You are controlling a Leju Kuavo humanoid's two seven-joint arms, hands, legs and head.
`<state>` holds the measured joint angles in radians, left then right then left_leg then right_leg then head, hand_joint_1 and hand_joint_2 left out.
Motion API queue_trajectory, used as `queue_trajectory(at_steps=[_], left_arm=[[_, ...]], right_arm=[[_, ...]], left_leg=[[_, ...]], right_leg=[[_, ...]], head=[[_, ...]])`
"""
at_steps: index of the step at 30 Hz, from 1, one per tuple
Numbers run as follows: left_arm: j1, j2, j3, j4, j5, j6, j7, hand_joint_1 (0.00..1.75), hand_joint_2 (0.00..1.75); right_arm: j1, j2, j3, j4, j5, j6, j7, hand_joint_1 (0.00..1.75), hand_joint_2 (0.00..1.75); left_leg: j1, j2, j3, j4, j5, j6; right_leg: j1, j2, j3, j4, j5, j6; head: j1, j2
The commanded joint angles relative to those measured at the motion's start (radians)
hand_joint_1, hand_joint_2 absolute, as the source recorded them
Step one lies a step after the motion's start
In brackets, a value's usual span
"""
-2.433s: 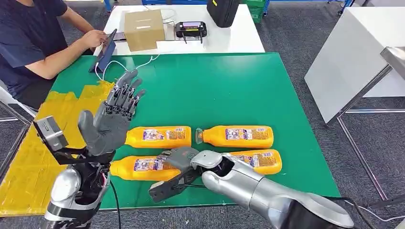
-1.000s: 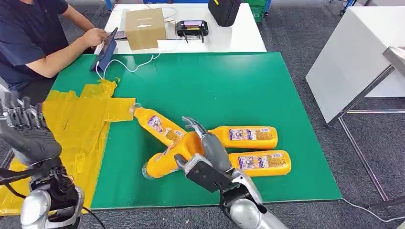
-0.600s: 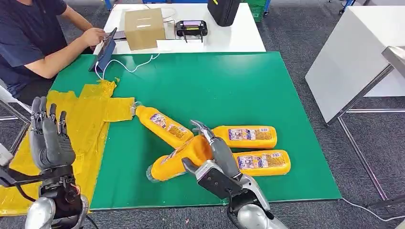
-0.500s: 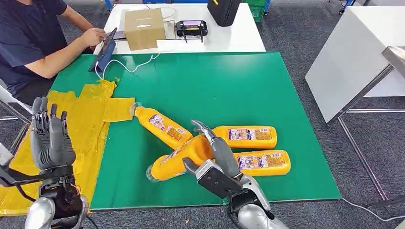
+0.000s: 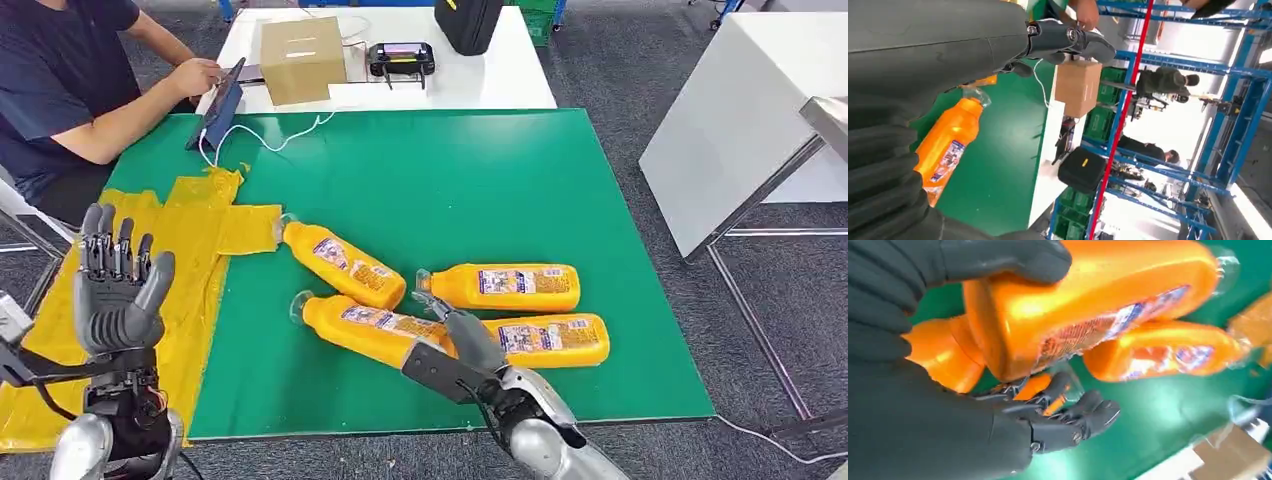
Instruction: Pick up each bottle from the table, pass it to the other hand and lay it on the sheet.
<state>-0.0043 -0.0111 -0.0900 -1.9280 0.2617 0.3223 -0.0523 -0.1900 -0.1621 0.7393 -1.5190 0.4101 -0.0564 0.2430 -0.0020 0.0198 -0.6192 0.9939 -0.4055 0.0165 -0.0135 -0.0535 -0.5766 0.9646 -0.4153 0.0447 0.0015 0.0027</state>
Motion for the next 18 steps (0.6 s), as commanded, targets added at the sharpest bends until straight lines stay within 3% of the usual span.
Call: queue_trajectory(at_steps=[1,18], left_arm=[[-0.056,0.012,-0.024,0.076,0.005,-0.003,0.011,0.00,1.75],[-0.091,0.006,-0.045,0.108,0.014,-0.022,0.023,0.00,1.75]], right_arm=[[-0.126,-0.025,0.092,0.205,-0.012,0.049,0.026,1.75,1.75],[-0.262,0.031,0.184,0.316,-0.020,0.120,0.062,1.75,1.75]], left_leg=[[0.001,-0.002,0.005,0.000,-0.001,-0.001],[0.000,-0.001,0.002,0.000,0.000,-0.001]], right_leg=[[0.001,0.004,0.006,-0.001,-0.001,-0.002],[0.000,0.003,0.002,0.000,0.000,-0.001]], head=[[0.000,0.000],[0.000,0.000]])
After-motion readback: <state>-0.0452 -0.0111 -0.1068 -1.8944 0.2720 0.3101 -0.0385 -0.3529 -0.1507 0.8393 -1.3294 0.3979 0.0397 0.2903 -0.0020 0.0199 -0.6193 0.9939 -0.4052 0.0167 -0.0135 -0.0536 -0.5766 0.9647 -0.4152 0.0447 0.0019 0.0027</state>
